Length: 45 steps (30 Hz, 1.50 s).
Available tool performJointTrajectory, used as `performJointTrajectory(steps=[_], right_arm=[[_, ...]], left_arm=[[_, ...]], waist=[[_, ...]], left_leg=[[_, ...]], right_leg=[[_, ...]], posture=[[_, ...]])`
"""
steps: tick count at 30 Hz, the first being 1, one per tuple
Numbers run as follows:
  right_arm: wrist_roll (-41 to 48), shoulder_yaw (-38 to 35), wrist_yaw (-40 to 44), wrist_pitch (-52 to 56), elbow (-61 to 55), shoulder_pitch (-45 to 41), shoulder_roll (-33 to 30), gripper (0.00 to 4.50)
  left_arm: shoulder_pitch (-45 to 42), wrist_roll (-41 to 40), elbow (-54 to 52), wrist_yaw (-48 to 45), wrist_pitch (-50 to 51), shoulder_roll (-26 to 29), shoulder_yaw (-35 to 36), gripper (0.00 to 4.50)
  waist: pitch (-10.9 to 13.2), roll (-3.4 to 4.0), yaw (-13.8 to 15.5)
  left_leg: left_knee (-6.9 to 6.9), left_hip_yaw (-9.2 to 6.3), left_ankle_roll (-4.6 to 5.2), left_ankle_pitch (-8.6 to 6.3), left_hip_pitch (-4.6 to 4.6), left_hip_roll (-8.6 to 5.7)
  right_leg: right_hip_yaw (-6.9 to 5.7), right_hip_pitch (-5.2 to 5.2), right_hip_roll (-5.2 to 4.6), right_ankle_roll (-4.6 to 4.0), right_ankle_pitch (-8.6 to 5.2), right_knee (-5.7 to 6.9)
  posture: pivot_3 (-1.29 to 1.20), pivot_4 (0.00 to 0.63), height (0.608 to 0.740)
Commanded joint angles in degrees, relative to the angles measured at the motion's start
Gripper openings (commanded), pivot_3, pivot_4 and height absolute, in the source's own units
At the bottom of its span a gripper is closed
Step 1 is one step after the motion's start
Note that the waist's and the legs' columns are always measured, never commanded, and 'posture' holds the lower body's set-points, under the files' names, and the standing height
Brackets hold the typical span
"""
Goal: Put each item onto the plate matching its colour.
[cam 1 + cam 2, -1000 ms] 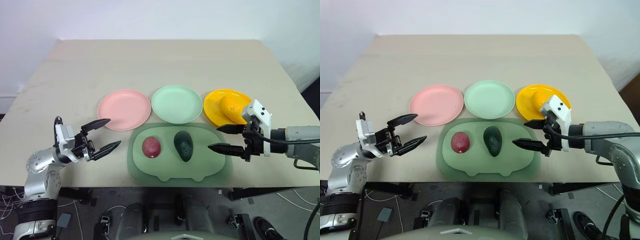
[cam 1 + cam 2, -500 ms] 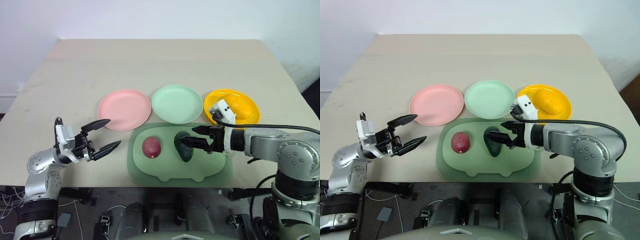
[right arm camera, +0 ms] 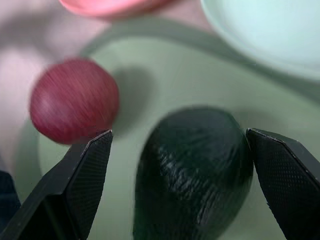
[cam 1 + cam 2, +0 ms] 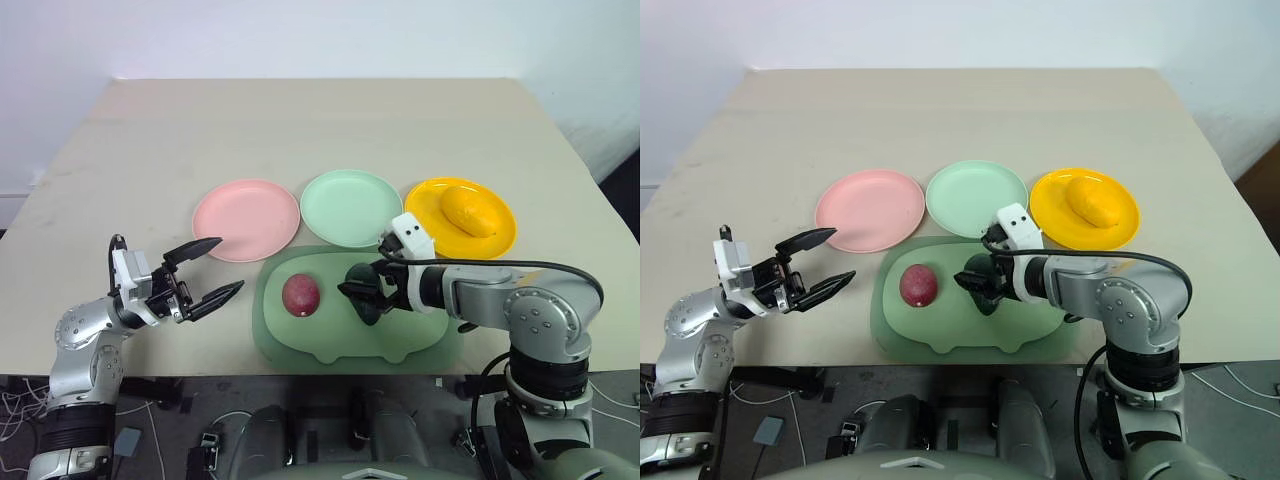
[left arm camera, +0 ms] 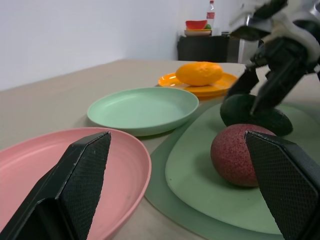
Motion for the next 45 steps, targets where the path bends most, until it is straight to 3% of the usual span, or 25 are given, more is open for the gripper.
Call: performJointTrajectory(steps=[1, 4, 10, 14, 19, 24, 31, 35, 41, 45], right_arm=[[-1.8, 1.5, 0.5, -2.8, -1.4, 1.0, -0.7, 4.48], [-3.7, 3.3, 1.1, -5.8, -0.8, 2.0, -1.7, 4.48], [-5.9, 5.8, 2.9, -8.9, -0.5, 3.2, -3.5, 3.14], [-5.6, 2.9, 3.4, -9.4, 1.6, 0.2, -0.9, 3.14], [-6.4, -2.0, 3.8, -13.7, 12.6, -12.4, 4.2, 3.14], [-14.8, 0.9, 2.7, -25.3, 32.3, -23.2, 6.0, 3.14], [-23.1, 6.6, 7.4, -37.9, 48.0, -26.8, 6.7, 3.14], [-24.1, 6.1, 9.6, -39.2, 49.1, -26.9, 5.8, 4.49], [-19.8, 2.3, 15.6, -35.8, 37.9, -22.5, 0.6, 4.49], [-9.2, -5.9, 26.3, -35.5, 21.9, -12.6, -6.9, 4.49]], left_arm=[[0.1, -0.4, -2.7, 0.9, -0.1, 0.1, 0.6, 4.50], [0.5, -0.4, -3.2, 1.3, 0.0, 0.0, 0.5, 4.50], [0.3, -0.3, -3.8, 2.2, 0.3, -0.3, 0.3, 4.50], [-0.1, -0.2, -3.9, 2.5, 0.4, -0.3, 0.1, 4.50], [-0.8, -0.2, -3.6, 2.5, 0.8, -0.4, -0.5, 4.50], [-1.6, -0.2, -3.4, 2.7, 1.3, -0.5, -1.2, 4.50], [0.3, -0.5, -4.1, 2.6, 0.9, -0.6, -0.8, 4.50], [1.7, -0.7, -4.8, 2.5, 0.7, -0.6, -0.7, 4.50], [3.3, -1.6, -5.0, 0.4, 1.2, 0.9, 0.3, 4.50], [2.9, -2.1, -5.8, -0.5, 2.0, 1.0, -0.3, 4.50]], waist=[[0.0, 0.00, -0.1], [0.0, 0.00, -0.6], [0.0, 0.00, -0.7], [0.0, 0.00, -0.7], [0.0, 0.05, -1.0], [0.0, 0.04, -0.9], [0.0, 0.06, -1.1], [0.1, 0.09, -1.1], [0.1, 0.12, -0.7], [0.1, 0.12, -0.4]], left_leg=[[0.00, -0.01, 0.00, 0.00, 0.00, 0.00], [-0.01, -0.02, 0.00, 0.00, -0.01, 0.00], [-0.04, -0.01, 0.01, 0.00, 0.01, 0.00], [-0.04, -0.01, 0.01, 0.00, 0.00, 0.00], [-0.03, 0.05, 0.00, 0.00, -0.02, 0.00], [-0.06, 0.08, 0.01, 0.00, -0.08, -0.05], [-0.07, 0.21, 0.00, 0.00, -0.17, -0.05], [-0.07, 0.20, 0.00, 0.01, -0.22, -0.01], [-0.06, 0.14, 0.00, 0.00, -0.29, 0.00], [-0.05, 0.01, 0.00, 0.00, -0.42, 0.01]], right_leg=[[0.00, 0.00, 0.00, 0.00, 0.00, 0.00], [-0.01, 0.00, 0.00, 0.00, -0.01, -0.01], [0.00, 0.00, 0.01, 0.00, -0.01, -0.01], [0.00, 0.00, 0.00, 0.00, -0.01, -0.02], [0.04, -0.10, 0.04, -0.01, 0.00, 0.04], [0.01, -0.09, 0.02, 0.00, 0.01, 0.02], [-0.01, -0.16, 0.01, 0.00, 0.02, 0.04], [-0.02, -0.22, 0.01, 0.01, 0.02, 0.05], [-0.06, -0.24, -0.02, 0.01, 0.02, 0.03], [-0.20, -0.23, -0.04, 0.01, 0.02, 0.01]], posture=[[0.00, 0.150, 0.733], [0.00, 0.150, 0.733], [0.00, 0.150, 0.733], [0.00, 0.150, 0.733], [0.00, 0.150, 0.733], [0.00, 0.150, 0.733], [0.00, 0.150, 0.733], [0.00, 0.150, 0.733], [0.00, 0.150, 0.733], [0.00, 0.150, 0.733]])
